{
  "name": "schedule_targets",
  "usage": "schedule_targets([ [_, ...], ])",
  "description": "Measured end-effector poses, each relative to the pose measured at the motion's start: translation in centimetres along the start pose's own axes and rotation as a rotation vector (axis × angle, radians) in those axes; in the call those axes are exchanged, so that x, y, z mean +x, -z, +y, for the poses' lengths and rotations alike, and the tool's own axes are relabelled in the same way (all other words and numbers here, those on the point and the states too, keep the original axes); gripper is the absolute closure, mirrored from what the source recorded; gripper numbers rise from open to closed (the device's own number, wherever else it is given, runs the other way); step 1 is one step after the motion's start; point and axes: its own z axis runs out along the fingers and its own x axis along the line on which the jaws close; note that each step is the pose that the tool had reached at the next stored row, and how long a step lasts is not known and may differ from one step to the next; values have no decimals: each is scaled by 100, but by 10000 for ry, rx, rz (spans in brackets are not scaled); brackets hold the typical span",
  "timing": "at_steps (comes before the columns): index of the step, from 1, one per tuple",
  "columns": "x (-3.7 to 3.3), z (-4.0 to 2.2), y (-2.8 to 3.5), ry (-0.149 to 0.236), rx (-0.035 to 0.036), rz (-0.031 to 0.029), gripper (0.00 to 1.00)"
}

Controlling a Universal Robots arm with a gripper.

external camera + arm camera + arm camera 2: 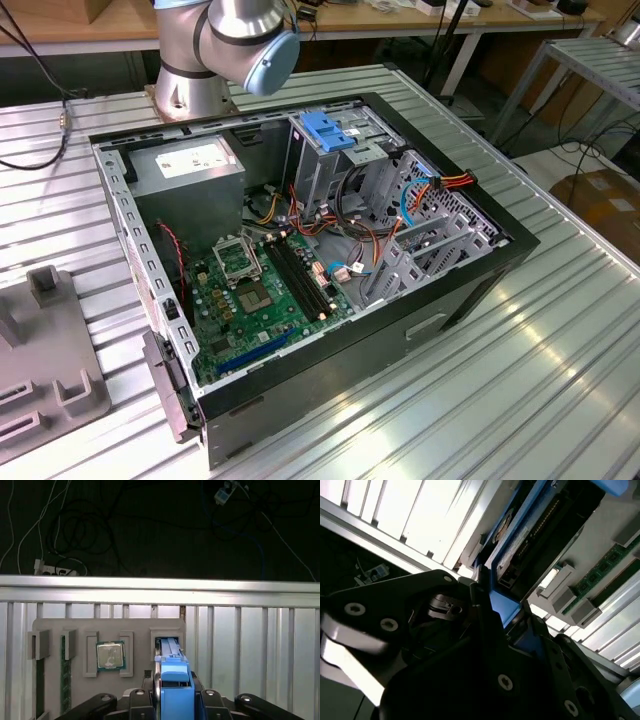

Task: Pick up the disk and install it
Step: 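Pick up the disk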

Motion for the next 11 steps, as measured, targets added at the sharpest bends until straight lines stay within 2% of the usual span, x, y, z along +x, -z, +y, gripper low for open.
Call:
schedule_targets([
  [2, 1, 0, -1, 2, 1, 0, 63],
  [6, 58, 1, -1, -3, -2, 1, 63],
  [11, 50, -7, -4, -93, 1, 1, 63],
])
